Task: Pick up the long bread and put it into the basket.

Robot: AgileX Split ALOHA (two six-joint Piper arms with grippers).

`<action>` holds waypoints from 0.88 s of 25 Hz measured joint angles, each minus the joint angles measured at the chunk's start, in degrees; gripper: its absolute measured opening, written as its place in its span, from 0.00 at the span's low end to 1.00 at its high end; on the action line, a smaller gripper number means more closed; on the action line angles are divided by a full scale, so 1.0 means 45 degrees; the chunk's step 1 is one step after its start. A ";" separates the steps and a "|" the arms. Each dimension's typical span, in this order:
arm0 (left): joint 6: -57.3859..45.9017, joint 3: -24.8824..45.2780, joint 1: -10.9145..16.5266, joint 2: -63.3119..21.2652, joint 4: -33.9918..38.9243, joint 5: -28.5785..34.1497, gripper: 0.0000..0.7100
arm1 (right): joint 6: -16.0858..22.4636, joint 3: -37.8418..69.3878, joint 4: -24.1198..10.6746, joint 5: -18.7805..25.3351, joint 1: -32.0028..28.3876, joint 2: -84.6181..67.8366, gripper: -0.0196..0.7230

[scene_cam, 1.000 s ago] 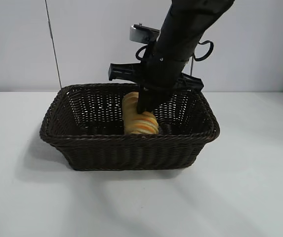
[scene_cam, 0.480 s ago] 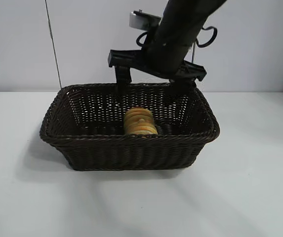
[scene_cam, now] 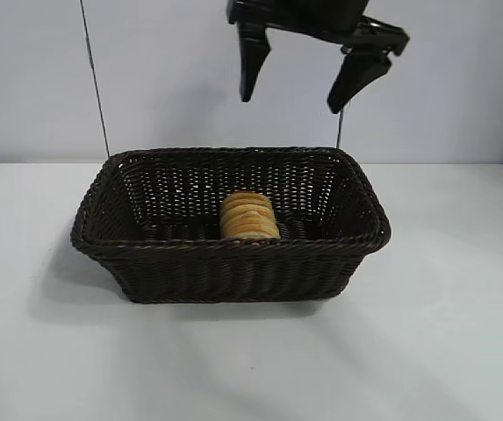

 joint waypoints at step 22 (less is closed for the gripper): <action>-0.0052 0.0000 0.0000 0.0000 0.0000 0.0000 0.98 | -0.1204 0.0000 -0.0589 0.0720 -0.4764 -0.1318 0.96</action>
